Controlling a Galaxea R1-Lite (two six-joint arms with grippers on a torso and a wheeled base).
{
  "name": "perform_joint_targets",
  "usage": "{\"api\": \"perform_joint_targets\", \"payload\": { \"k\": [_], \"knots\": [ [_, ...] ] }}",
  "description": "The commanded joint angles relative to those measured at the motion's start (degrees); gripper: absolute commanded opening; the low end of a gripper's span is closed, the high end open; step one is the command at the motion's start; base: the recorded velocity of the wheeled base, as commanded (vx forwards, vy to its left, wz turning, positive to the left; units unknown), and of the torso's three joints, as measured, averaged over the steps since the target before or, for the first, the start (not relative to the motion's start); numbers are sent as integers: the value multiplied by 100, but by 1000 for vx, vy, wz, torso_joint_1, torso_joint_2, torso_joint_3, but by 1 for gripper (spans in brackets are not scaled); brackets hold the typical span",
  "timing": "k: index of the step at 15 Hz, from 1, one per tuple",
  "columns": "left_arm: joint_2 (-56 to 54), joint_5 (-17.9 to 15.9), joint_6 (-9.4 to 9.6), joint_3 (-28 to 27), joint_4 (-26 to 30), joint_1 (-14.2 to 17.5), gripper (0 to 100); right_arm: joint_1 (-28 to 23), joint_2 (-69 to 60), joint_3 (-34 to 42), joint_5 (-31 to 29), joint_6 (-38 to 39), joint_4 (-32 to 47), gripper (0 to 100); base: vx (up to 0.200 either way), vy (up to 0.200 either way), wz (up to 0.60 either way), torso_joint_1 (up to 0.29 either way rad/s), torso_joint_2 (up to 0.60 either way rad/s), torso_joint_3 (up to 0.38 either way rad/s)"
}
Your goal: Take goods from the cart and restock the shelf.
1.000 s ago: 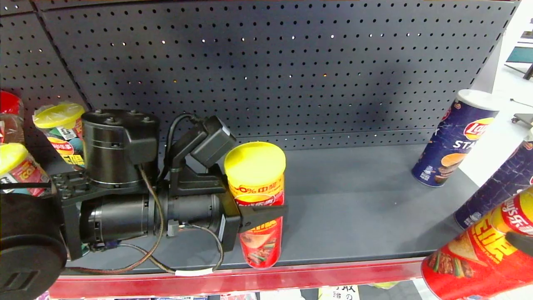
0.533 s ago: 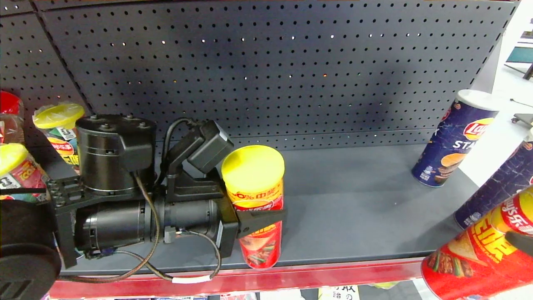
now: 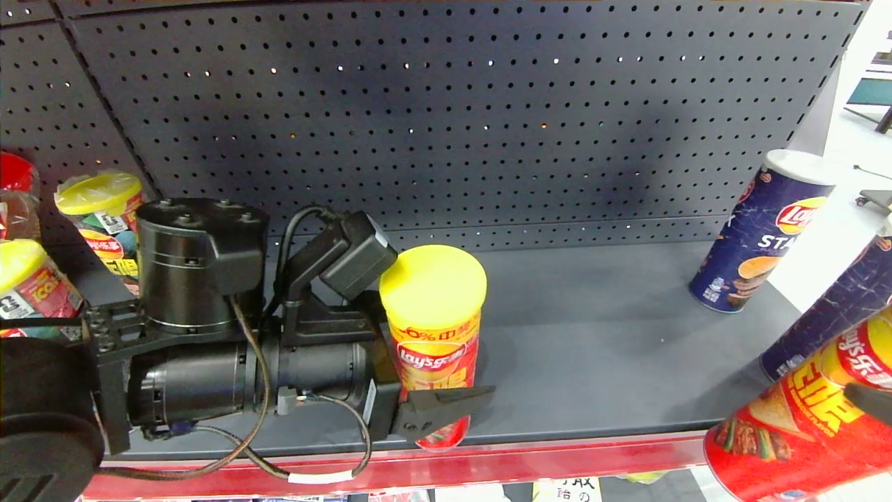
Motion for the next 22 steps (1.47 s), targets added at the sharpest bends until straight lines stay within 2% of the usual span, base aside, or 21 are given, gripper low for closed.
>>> {"api": "perform_joint_targets", "payload": {
  "k": [1, 2, 3, 4, 6, 8, 9, 12, 15, 17, 19, 22],
  "knots": [
    [-164, 10, 0, 123, -27, 32, 100, 10, 159, -191, 16, -6, -1, 0, 0, 0, 0, 0, 0, 0],
    [-314, 28, 0, 298, -18, 40, 100, 28, 361, -411, 34, -14, -1, 0, 0, 0, 0, 0, 0, 0],
    [-578, 186, -9, 632, -18, 93, 100, 36, 739, -762, 52, -32, -1, 0, 0, 0, 0, 0, 0, 0],
    [-788, 327, -71, 914, -18, 172, 100, 80, 1064, -1026, 60, -41, -1, 0, 0, 0, 0, 0, 0, 0],
    [-1245, 353, -273, 1248, -18, 383, 100, 370, 1793, -1404, 43, -120, -19, 0, 0, 0, 0, 0, 0, 0],
    [-1597, 362, -396, 1441, -9, 418, 100, 511, 2373, -1624, 52, -164, -238, 0, 0, 0, 0, 0, 0, 0],
    [-1738, 371, -405, 1538, -1, 418, 100, 616, 2593, -1668, 52, -164, -405, 0, 0, 0, 0, 0, 0, 0],
    [-2476, 441, -405, 2232, 26, 515, 100, 959, 3797, -1896, 52, -304, -1609, 0, 0, 0, 0, 0, 0, 0],
    [-3179, 713, -466, 2882, 34, 524, 100, 1240, 4527, -2547, 60, -366, -1733, 0, 0, 0, 0, 0, 0, 0],
    [-3469, 933, -615, 2962, 184, 708, 100, 1372, 4940, -2986, 60, -375, -1733, 0, 0, 0, 0, 0, 0, 0],
    [-3698, 1003, -624, 2970, 430, 963, 100, 1443, 5212, -3294, 69, -489, -1733, 0, 0, 0, 0, 0, 0, 0],
    [-4049, 1030, -615, 2909, 1151, 990, 100, 1557, 5502, -3513, 210, -718, -1706, 0, 0, 0, 0, 0, 0, 0]
  ]
}}
